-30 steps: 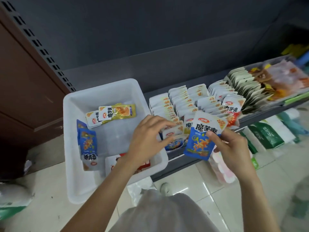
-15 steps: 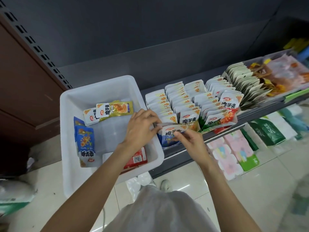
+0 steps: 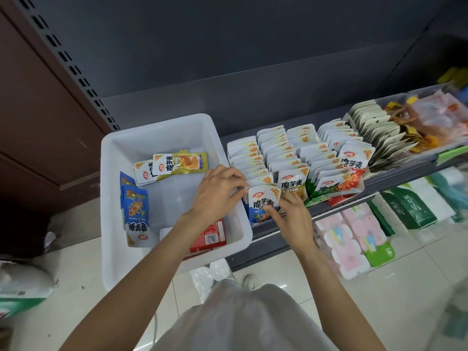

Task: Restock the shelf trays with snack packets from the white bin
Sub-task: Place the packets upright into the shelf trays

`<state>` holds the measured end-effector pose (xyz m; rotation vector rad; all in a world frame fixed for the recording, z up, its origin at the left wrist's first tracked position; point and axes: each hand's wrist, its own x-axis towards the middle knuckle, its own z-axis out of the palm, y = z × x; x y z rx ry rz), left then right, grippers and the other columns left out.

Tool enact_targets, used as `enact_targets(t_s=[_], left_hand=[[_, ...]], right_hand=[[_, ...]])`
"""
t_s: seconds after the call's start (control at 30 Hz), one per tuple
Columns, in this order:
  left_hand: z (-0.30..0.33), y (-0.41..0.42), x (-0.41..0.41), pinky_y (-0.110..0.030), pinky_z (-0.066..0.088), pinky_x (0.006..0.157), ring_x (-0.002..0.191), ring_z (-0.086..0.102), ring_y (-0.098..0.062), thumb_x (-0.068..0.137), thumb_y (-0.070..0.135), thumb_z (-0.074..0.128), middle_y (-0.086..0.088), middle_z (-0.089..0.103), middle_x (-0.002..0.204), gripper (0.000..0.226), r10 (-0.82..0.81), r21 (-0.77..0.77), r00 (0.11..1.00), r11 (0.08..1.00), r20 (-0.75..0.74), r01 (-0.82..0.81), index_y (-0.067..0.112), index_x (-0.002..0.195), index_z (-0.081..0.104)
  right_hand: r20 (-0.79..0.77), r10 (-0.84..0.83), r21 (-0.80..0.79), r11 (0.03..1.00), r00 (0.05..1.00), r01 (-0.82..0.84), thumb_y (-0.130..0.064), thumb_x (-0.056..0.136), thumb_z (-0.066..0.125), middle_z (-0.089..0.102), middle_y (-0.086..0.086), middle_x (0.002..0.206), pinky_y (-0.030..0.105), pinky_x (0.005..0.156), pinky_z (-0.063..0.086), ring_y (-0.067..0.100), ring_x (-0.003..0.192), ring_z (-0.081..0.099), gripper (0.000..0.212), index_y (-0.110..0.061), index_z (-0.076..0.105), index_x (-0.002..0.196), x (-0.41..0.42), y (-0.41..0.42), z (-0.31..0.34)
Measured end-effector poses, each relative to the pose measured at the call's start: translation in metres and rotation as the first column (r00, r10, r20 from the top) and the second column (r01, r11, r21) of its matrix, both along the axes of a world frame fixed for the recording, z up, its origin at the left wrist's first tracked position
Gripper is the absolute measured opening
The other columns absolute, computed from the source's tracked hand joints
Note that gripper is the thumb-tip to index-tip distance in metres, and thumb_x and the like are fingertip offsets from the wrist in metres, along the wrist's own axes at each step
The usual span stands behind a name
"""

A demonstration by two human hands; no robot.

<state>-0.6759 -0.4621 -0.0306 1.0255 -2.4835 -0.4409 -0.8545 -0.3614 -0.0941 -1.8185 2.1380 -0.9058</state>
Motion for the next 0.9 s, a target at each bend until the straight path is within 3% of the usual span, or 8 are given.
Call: enact_targets(t_s=[0.17,0.3,0.43,0.57,0.63,0.73,0.83,0.9], left_hand=[[0.005,0.005,0.012,-0.034,0.041,0.09,0.101,0.053,-0.015,0.087,0.037,0.06,0.008,0.063,0.103,0.018,-0.006,0.064,0.997,0.998,-0.079,0.011,0.025,0.095,0.072],[0.01,0.015,0.061,-0.029,0.045,0.084,0.093,0.056,-0.007,0.086,0.043,0.05,0.009,0.064,0.102,0.027,0.223,0.04,0.955,0.975,-0.195,-0.219,0.025,0.097,0.068],[0.007,0.028,0.125,-0.023,0.045,0.068,0.077,0.057,-0.007,0.083,0.043,0.05,0.006,0.068,0.089,0.031,0.506,-0.029,0.847,0.856,-0.161,-0.517,0.018,0.095,0.065],[0.002,0.036,0.17,-0.028,0.049,0.057,0.08,0.063,-0.024,0.081,0.032,0.06,-0.006,0.067,0.094,0.028,0.635,0.03,0.769,0.77,0.074,-0.638,0.013,0.102,0.063],[-0.005,0.04,0.171,-0.036,0.052,0.074,0.097,0.059,-0.028,0.083,0.024,0.063,-0.011,0.06,0.112,0.041,0.592,0.116,0.759,0.763,0.27,-0.636,0.01,0.121,0.055],[-0.014,0.044,0.161,-0.029,0.031,0.106,0.13,0.039,-0.026,0.087,0.024,0.059,-0.012,0.039,0.143,0.064,0.52,0.227,0.794,0.771,0.316,-0.595,0.008,0.142,0.031],[-0.016,0.038,0.155,-0.024,0.019,0.111,0.141,0.022,-0.021,0.091,0.026,0.053,-0.01,0.023,0.153,0.067,0.513,0.255,0.785,0.754,0.347,-0.606,0.008,0.146,0.019],[-0.018,0.033,0.154,-0.024,0.016,0.111,0.141,0.021,-0.021,0.093,0.026,0.05,-0.011,0.022,0.152,0.064,0.511,0.229,0.769,0.754,0.385,-0.615,0.006,0.146,0.019]], right_hand=[[0.101,-0.059,-0.024,0.998,0.993,0.062,-0.042,0.079,0.068,0.06,0.0,0.095,0.035,0.062,0.052,0.02,0.084,0.06,0.036,-0.009,0.07,0.094,0.002,0.004,0.029],[0.174,-0.074,-0.242,0.963,0.982,0.115,-0.039,0.081,0.07,0.054,-0.005,0.088,0.019,0.065,0.041,0.01,0.075,0.048,0.032,-0.013,0.059,0.097,0.018,0.004,0.095],[0.066,0.258,-0.302,0.926,0.964,-0.227,-0.022,0.087,0.062,0.058,-0.006,0.086,0.011,0.065,0.036,0.006,0.073,0.049,0.01,-0.013,0.062,0.092,0.076,-0.035,0.113],[0.16,0.568,0.056,0.811,0.807,-0.582,-0.017,0.087,0.064,0.062,-0.003,0.111,0.026,0.08,0.048,0.009,0.094,0.057,0.026,-0.015,0.062,0.112,0.147,-0.093,0.073],[0.256,0.62,0.238,0.703,0.742,-0.67,-0.02,0.085,0.068,0.057,0.002,0.126,0.03,0.09,0.045,0.013,0.11,0.054,0.044,-0.012,0.054,0.126,0.179,-0.122,0.048],[0.289,0.662,0.394,0.576,0.692,-0.716,-0.028,0.079,0.076,0.049,0.006,0.137,0.034,0.099,0.04,0.021,0.123,0.048,0.071,-0.01,0.04,0.138,0.216,-0.16,0.019],[0.295,0.686,0.453,0.513,0.665,-0.73,-0.024,0.077,0.076,0.046,0.007,0.132,0.044,0.101,0.04,0.023,0.118,0.047,0.084,-0.014,0.026,0.145,0.236,-0.176,0.0],[0.171,0.71,0.476,0.547,0.683,-0.688,-0.023,0.077,0.075,0.041,0.014,0.132,0.043,0.1,0.039,0.028,0.12,0.042,0.087,-0.015,0.022,0.146,0.238,-0.176,-0.009]])
